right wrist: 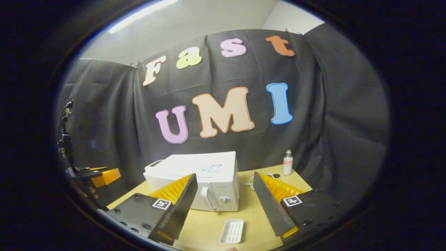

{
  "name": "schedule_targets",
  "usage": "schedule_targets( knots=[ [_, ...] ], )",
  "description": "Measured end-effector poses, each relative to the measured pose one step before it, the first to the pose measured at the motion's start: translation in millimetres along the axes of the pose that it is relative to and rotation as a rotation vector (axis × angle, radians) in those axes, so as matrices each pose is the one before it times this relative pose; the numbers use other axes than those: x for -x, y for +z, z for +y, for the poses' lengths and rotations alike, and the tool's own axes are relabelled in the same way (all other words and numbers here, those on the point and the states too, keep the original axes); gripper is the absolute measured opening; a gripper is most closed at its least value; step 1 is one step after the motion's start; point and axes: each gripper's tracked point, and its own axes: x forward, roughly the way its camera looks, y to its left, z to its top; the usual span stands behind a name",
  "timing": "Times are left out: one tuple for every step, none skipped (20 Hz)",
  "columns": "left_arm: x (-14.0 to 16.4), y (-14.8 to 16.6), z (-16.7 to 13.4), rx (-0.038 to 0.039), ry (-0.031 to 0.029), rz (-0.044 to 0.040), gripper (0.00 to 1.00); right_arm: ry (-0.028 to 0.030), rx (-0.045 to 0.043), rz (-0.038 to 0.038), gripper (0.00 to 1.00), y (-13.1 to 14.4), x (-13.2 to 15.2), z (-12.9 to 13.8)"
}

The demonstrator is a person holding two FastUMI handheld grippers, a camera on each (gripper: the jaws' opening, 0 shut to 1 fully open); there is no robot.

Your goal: Open the microwave oven with the left hand, put the food in, and close the microwave oven.

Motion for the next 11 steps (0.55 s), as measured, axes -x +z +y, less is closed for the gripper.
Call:
schedule_targets(
  knots=[
    [2.85,2.72,-2.03,-0.00315,-0.00146,-0.00060,1.00,0.00111,0.00338,-0.00834,0.91,2.14,2.12,0.79],
    [2.16,1.31,-3.51,-0.00651,-0.00103,0.00094,0.95,-0.00174,-0.00276,-0.00493,0.91,1.72,2.03,-0.29],
    [1.20,0.85,-2.25,-0.00940,-0.00551,-0.00429,0.94,-0.00292,-0.00372,-0.00414,0.91,0.74,1.69,0.01],
    [0.12,3.70,-3.54,-0.01072,-0.01041,-0.00733,0.94,-0.00520,-0.00148,-0.00017,0.91,0.37,1.71,-1.52],
    [0.97,3.23,-3.51,-0.01298,-0.01236,-0.00876,0.95,-0.00364,-0.00163,0.00082,0.91,-0.27,2.52,-1.01],
    [-0.04,1.29,-2.73,-0.01173,-0.00901,-0.00667,0.94,-0.00319,-0.00152,-0.00095,0.91,0.48,2.41,-1.06],
    [0.50,0.87,-2.08,-0.00524,-0.00502,-0.00335,0.95,-0.00214,-0.00181,0.00088,0.91,-0.34,1.95,-1.72],
    [-0.86,0.12,-3.13,0.00265,-0.00925,0.00181,0.94,-0.00114,-0.00261,0.00251,0.91,-0.35,1.77,0.29],
    [1.05,-1.37,-2.52,0.00447,-0.00674,0.00477,0.94,-0.00225,-0.00075,0.00184,0.91,-0.40,1.40,-0.17],
    [1.22,-1.70,0.16,0.00234,-0.00189,0.00266,0.94,-0.00323,0.00013,-0.00191,0.91,0.51,1.97,-0.46],
    [1.14,-0.53,1.68,-0.00094,0.00218,0.00306,0.95,-0.00339,-0.00059,-0.00509,0.91,1.40,2.33,1.10]
  ],
)
